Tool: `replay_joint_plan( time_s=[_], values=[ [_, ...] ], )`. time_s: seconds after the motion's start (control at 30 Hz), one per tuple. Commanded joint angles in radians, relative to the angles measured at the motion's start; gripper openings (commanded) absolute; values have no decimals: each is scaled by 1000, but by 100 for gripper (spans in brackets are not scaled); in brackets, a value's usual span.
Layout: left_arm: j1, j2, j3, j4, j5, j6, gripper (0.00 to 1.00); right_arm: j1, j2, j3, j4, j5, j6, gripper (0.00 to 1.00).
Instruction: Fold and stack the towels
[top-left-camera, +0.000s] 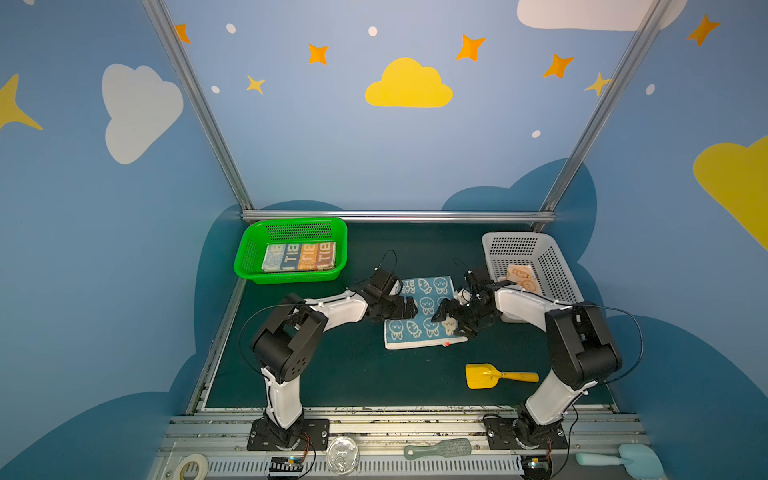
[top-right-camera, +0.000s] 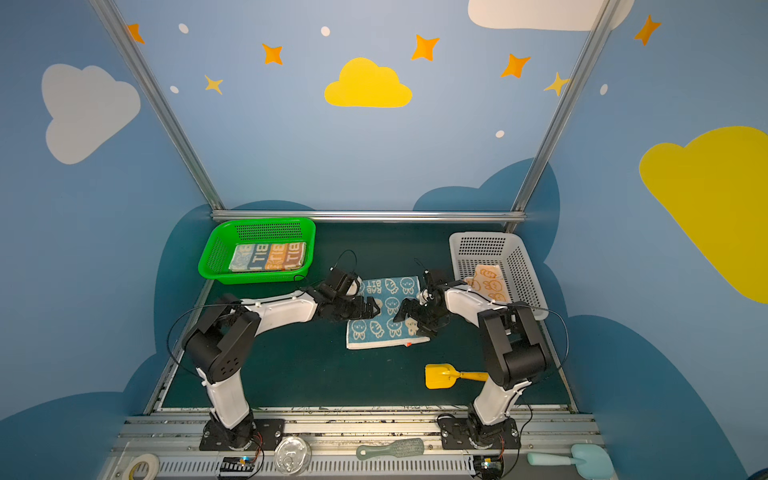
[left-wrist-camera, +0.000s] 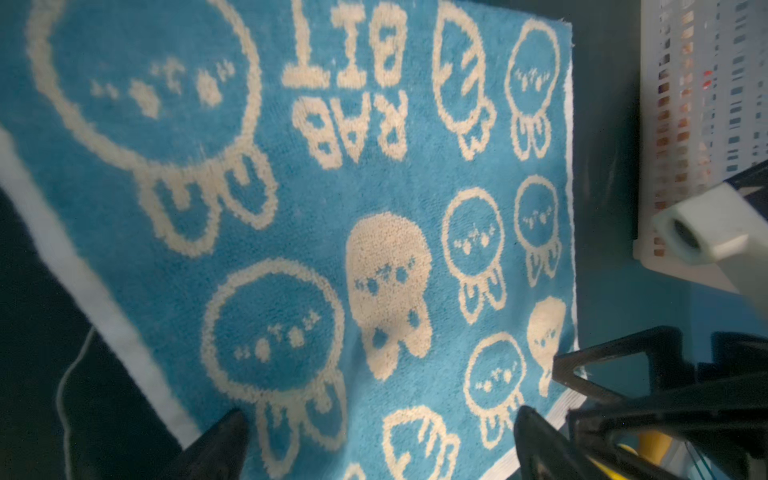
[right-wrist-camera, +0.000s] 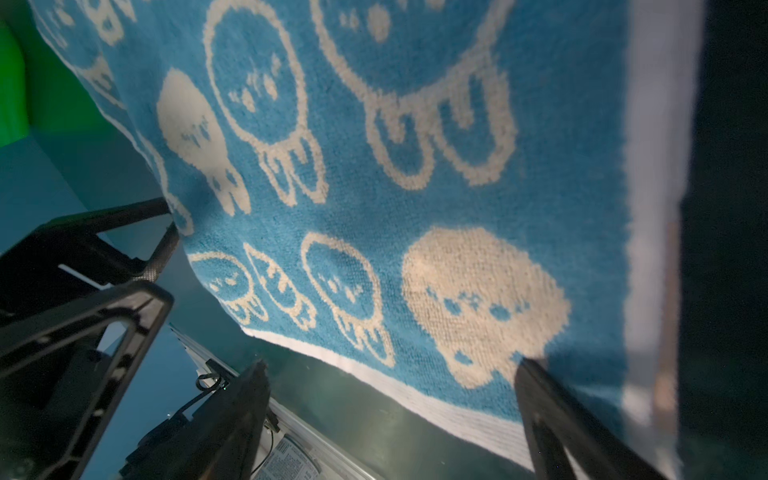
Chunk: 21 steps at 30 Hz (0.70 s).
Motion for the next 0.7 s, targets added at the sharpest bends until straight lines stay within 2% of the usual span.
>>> replay_joint_plan(
  time_s=[0.0, 0.2, 0.37, 0.47, 0.67],
  values=[
    [22, -1, -37, -54, -19, -1, 100, 42, 36, -51, 5, -10, 51, 92],
    [65, -57, -50, -95, -40, 32, 100, 49, -6, 52, -98, 18, -2, 92],
    [77, -110, 3, -134, -34, 108, 100, -18, -23, 260, -245, 97, -100, 92],
    [94, -111, 49, -154, -33, 138, 100, -65, 58, 404, -316, 119, -159, 91],
    [158, -65, 167, -185, 2, 200, 100, -80, 254, 643, -375, 219, -220, 86]
  ],
)
